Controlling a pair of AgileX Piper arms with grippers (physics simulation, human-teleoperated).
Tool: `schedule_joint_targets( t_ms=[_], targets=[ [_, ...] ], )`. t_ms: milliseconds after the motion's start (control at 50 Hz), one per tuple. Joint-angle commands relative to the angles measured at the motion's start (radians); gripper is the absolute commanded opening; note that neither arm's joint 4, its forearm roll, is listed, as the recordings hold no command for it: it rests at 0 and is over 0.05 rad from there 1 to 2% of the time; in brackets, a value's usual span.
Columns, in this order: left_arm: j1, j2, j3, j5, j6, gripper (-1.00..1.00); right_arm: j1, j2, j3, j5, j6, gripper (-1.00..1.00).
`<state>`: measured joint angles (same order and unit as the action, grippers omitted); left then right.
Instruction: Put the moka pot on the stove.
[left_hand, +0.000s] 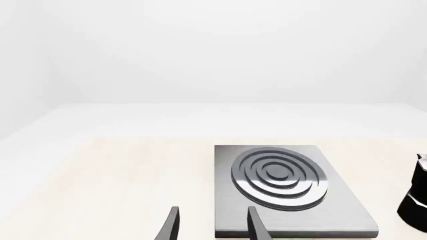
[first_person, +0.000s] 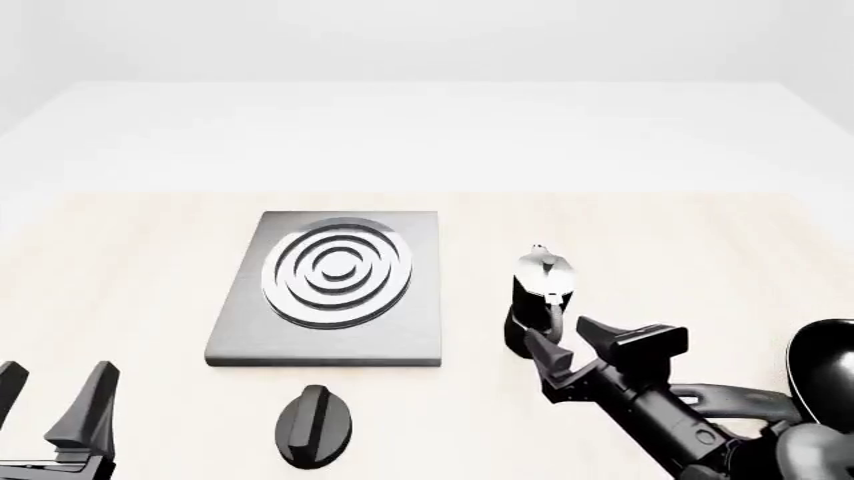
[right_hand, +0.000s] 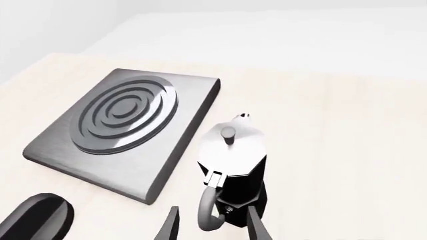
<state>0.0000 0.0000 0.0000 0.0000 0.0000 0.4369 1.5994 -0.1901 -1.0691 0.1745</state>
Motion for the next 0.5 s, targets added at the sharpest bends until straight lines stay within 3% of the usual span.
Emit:
schedule_joint_targets(
  t_ms=[20,240,260,500],
  targets=[
    [0.0,0.0,0.0,0.0,0.0,1.0,-0.003,0.028,-0.001,-0.023,0.005,1.0],
    [0.0,0.0,0.0,0.0,0.0,1.0,-0.003,0.033,-0.001,-0.027,0.008,1.0],
    [0.0,0.0,0.0,0.0,0.0,1.0,-0.002,0.032,-0.001,-0.027,0.007,-1.0],
    [0.0,0.0,0.0,0.0,0.0,1.0,-0.002,0.009,0.002,-0.017,0.004,-1.0]
  ],
)
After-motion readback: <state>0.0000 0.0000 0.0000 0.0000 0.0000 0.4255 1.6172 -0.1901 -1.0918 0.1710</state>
